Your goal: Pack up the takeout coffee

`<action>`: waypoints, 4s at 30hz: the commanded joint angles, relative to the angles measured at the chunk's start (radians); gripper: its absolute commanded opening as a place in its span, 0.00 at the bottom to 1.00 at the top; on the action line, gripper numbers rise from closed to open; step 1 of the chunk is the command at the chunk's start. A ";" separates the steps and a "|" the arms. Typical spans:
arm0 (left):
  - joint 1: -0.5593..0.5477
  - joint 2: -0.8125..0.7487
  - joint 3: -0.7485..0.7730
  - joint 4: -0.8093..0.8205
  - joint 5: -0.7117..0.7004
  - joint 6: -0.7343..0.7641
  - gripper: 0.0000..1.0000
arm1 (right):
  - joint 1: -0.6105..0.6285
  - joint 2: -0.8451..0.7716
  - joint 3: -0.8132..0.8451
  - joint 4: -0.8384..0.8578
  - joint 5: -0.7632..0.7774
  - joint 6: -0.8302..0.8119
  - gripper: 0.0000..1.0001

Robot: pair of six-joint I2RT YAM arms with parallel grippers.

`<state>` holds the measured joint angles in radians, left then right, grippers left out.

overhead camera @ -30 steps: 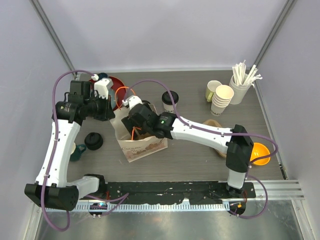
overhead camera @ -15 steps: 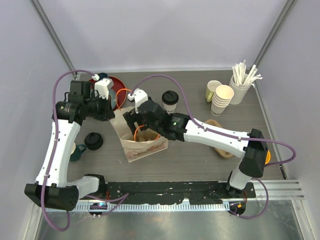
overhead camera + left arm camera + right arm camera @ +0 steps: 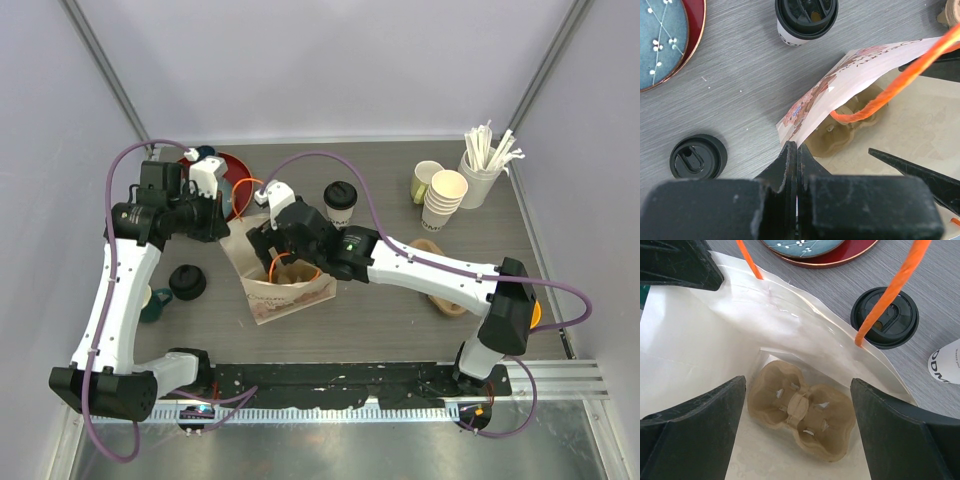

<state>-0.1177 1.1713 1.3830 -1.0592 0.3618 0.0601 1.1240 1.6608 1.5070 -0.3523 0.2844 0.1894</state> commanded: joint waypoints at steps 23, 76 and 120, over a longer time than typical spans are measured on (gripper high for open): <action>-0.002 0.002 0.001 -0.010 -0.041 0.018 0.00 | -0.010 -0.090 -0.021 0.004 -0.078 -0.007 0.78; -0.005 0.018 0.041 -0.012 0.011 0.007 0.00 | -0.050 0.235 -0.065 -0.180 -0.303 -0.196 0.01; -0.014 0.016 0.031 -0.019 -0.012 0.035 0.00 | -0.003 -0.073 -0.071 0.263 -0.179 -0.189 0.74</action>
<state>-0.1287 1.2030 1.3918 -1.0637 0.3660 0.0868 1.1229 1.6878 1.4521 -0.2272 0.0963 -0.0177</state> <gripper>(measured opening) 0.010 0.727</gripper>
